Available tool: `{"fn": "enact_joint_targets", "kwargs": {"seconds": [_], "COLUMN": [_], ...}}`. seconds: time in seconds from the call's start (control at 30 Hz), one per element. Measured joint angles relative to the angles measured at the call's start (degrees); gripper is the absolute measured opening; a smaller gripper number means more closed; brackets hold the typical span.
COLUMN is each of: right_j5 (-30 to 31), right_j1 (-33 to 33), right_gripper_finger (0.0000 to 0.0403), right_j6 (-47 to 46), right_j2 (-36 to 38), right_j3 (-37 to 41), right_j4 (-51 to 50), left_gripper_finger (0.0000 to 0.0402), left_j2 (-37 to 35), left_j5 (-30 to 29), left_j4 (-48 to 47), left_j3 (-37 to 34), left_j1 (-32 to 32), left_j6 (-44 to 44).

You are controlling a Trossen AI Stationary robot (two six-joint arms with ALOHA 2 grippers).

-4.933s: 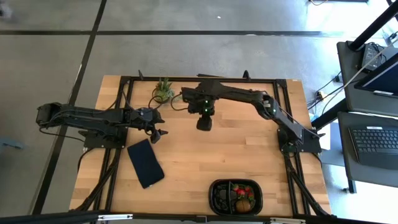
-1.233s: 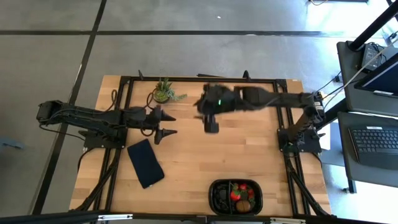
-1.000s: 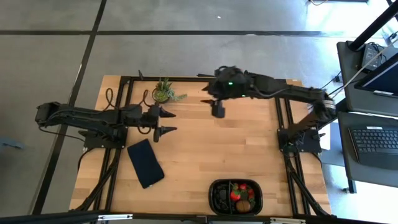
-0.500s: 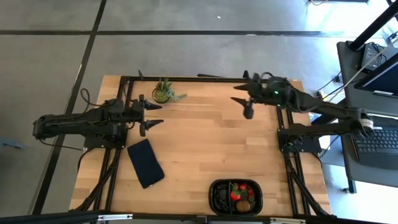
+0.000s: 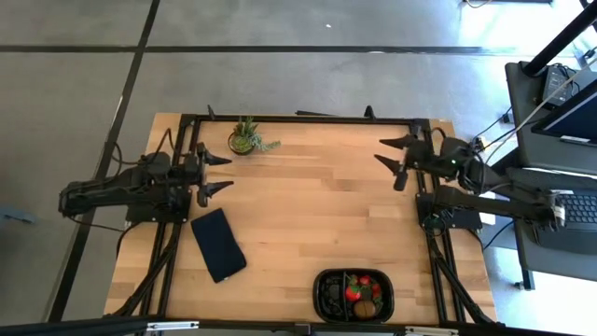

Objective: Pick and placing Produce into tupperware
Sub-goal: Return to Home Position

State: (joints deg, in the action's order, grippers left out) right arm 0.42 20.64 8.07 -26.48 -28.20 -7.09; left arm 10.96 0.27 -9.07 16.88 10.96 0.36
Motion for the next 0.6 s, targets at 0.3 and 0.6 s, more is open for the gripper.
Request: {"fn": "enact_joint_targets", "kwargs": {"seconds": [0.3,0.6], "right_j5": [1.37,1.48], "right_j1": [-0.02,-0.02], "right_gripper_finger": [0.0228,0.0228], "right_j6": [-1.85,-5.62], "right_j2": [12.82,20.33], "right_j3": [6.46,8.97], "right_j4": [-1.90,-3.06], "left_gripper_finger": [0.0303,0.0303], "left_j2": [-7.49,-10.82], "left_j5": [0.29,0.95], "left_j4": [0.91,0.81], "left_j3": [-4.61,-8.32], "left_j1": [0.00,-0.02], "left_j6": [-1.29,-2.86]}}
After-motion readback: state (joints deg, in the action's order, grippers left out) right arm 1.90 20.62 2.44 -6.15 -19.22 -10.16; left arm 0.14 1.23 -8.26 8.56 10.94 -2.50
